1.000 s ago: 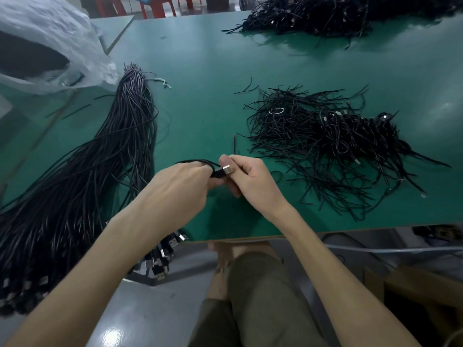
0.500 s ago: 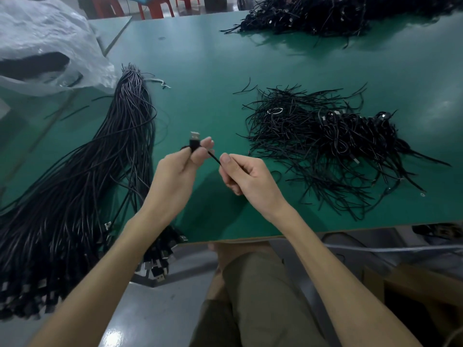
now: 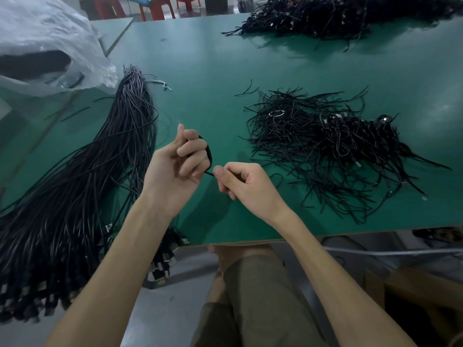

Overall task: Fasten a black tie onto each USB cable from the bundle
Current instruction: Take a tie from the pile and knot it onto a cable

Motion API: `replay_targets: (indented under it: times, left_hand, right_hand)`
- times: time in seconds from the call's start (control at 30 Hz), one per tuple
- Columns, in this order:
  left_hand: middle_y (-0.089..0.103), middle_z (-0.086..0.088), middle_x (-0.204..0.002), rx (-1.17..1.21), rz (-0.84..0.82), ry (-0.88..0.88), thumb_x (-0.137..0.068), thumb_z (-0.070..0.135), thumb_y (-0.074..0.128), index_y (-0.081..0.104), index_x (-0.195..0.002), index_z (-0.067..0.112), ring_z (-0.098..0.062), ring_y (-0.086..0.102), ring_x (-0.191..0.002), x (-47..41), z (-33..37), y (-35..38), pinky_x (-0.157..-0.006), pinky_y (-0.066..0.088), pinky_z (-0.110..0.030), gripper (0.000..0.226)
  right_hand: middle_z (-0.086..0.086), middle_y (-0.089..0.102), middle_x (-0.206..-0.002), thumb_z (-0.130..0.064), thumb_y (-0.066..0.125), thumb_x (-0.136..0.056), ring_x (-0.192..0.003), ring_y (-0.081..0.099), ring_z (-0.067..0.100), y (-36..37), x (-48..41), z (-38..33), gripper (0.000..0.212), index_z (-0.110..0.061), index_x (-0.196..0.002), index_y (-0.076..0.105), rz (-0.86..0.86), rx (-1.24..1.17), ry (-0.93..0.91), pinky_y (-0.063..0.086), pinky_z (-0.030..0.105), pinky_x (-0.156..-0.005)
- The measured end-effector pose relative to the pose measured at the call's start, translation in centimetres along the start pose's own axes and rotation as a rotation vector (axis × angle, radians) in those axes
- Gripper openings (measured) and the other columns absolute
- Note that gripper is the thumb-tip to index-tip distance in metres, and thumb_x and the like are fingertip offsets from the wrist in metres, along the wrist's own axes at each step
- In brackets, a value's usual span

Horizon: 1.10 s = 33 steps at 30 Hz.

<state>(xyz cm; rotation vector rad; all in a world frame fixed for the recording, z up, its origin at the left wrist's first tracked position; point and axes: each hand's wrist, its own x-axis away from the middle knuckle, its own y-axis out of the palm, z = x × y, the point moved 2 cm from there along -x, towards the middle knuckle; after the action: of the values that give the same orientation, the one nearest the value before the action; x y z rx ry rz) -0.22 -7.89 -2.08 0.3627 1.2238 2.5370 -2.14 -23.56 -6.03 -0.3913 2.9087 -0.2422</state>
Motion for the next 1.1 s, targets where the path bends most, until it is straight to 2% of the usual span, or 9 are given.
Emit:
replay_targets:
  times: [0.2,0.33,0.5,0.57,0.7,0.83,0.93,1.0,1.1]
  left_hand:
    - [0.032,0.01,-0.058,0.009,-0.004,-0.004,-0.108,0.033,0.04,0.051,-0.076,0.022,-0.01,0.019,-0.041,-0.1,-0.1,-0.4,-0.045,0.028,-0.024,0.036]
    - [0.04,0.01,-0.063,-0.13,0.091,0.102,-0.11,0.032,0.04,0.048,-0.078,0.021,-0.006,0.032,-0.046,-0.2,-0.5,-0.8,-0.053,0.037,-0.018,0.035]
    - [0.06,0.002,-0.073,-0.447,-0.034,0.142,-0.101,0.04,0.045,0.054,-0.078,0.019,-0.016,0.062,-0.066,0.0,-1.6,0.4,-0.069,0.055,-0.026,0.033]
    - [0.069,-0.005,-0.081,-0.591,-0.116,0.109,-0.101,0.034,0.045,0.063,-0.08,0.015,-0.02,0.068,-0.076,0.2,-2.2,1.0,-0.076,0.058,-0.03,0.034]
    - [0.073,-0.013,-0.095,-0.648,-0.216,0.027,-0.101,0.019,0.045,0.057,-0.1,-0.003,-0.027,0.072,-0.092,0.3,-2.2,1.2,-0.083,0.059,-0.031,0.024]
    - [0.075,-0.018,-0.105,-0.764,-0.278,-0.024,-0.102,0.011,0.045,0.059,-0.104,-0.006,-0.031,0.072,-0.106,0.8,-1.0,1.4,-0.091,0.057,-0.032,0.021]
    - [0.076,-0.02,-0.105,-0.966,-0.236,-0.005,-0.102,0.011,0.047,0.063,-0.101,-0.007,-0.03,0.073,-0.107,1.1,-0.3,2.0,-0.092,0.056,-0.03,0.024]
    - [0.079,-0.01,-0.099,-1.177,-0.182,0.073,-0.101,0.011,0.053,0.071,-0.094,0.004,-0.019,0.075,-0.099,1.3,0.1,2.7,-0.089,0.055,-0.023,0.021]
    - [0.079,0.007,-0.086,-1.45,-0.052,0.15,-0.099,0.012,0.064,0.077,-0.082,0.022,-0.011,0.073,-0.087,1.6,0.0,3.1,-0.084,0.053,-0.024,0.023]
  right_hand:
    - [0.002,0.059,-0.058,-0.04,0.06,-0.102,-0.055,0.051,0.012,0.0,-0.2,0.3,0.04,-0.009,-0.077,0.068,-0.007,0.013,0.008,0.04,0.025,-0.059]
    - [-0.01,0.069,-0.086,-0.035,0.069,-0.098,-0.082,0.066,0.007,0.0,-0.2,0.5,0.022,-0.015,-0.105,0.068,0.053,0.071,0.003,0.047,0.02,-0.073]
    - [-0.017,0.062,-0.128,-0.042,0.079,-0.087,-0.114,0.06,0.003,0.2,-0.2,0.4,0.066,-0.032,-0.145,0.048,0.045,0.139,-0.046,0.049,0.016,-0.083]
    - [-0.018,0.067,-0.111,-0.029,0.084,-0.084,-0.098,0.062,-0.002,0.3,-0.2,0.6,0.06,-0.035,-0.136,0.055,0.04,0.008,-0.029,0.052,0.022,-0.081]
    - [0.023,0.068,-0.1,-0.017,0.085,-0.076,-0.09,0.064,0.018,0.0,-0.3,0.5,0.042,-0.015,-0.113,0.066,0.097,-0.185,-0.006,0.054,0.057,-0.094]
    - [0.021,0.072,-0.102,-0.014,0.083,-0.081,-0.098,0.071,0.033,0.1,-0.3,0.3,0.033,-0.011,-0.11,0.069,0.076,-0.193,-0.027,0.053,0.06,-0.093]
    - [0.01,0.074,-0.097,-0.017,0.084,-0.081,-0.097,0.071,0.027,0.0,-0.2,0.1,0.029,-0.02,-0.107,0.072,0.069,-0.182,-0.04,0.054,0.059,-0.094]
    - [-0.002,0.074,-0.091,-0.019,0.084,-0.079,-0.091,0.07,0.019,0.0,-0.3,-0.1,0.027,-0.024,-0.103,0.072,0.073,-0.182,-0.037,0.055,0.057,-0.093]
    - [0.003,0.073,-0.091,-0.018,0.084,-0.078,-0.086,0.066,0.018,0.1,-0.3,-0.1,0.027,-0.02,-0.102,0.072,0.091,-0.189,-0.061,0.054,0.059,-0.089]
